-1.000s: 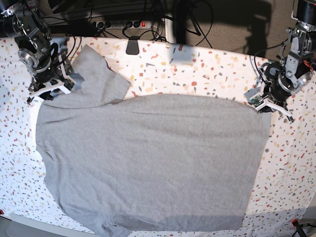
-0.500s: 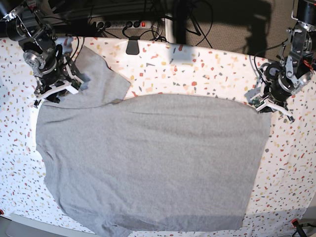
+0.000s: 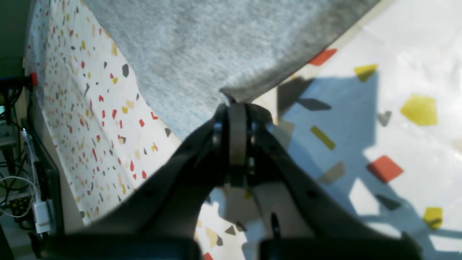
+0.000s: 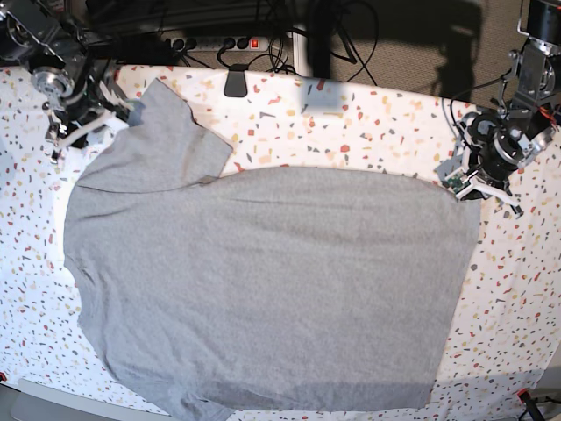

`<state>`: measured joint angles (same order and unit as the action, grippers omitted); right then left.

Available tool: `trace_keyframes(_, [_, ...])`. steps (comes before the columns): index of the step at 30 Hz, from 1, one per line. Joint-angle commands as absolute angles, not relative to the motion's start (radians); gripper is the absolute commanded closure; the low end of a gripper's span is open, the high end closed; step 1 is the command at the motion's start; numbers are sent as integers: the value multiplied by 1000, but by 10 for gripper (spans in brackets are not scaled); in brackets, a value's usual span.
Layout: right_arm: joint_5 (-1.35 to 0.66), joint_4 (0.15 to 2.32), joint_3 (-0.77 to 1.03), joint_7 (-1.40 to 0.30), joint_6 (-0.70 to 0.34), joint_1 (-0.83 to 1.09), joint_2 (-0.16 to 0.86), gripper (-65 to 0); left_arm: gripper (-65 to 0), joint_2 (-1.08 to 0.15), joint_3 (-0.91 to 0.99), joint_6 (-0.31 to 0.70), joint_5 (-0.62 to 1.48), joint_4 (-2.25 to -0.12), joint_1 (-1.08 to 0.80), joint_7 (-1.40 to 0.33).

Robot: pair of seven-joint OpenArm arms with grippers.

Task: Fold the T-shirt properly
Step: 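Grasp the grey shirt's edges with both grippers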

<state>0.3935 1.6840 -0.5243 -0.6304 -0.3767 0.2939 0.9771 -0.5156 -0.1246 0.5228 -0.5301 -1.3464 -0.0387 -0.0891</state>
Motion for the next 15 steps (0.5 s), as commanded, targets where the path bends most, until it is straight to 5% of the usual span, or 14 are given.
trace_keyframes(1, [382, 1704, -524, -610, -381, 299, 990, -286, 0, -530, -121, 520, -526, -1354, -31, -83])
trace_keyframes(15, [389, 1661, -524, -494, -403, 207, 850, -286, 0, -530, -121, 520, -523, -1354, -31, -116])
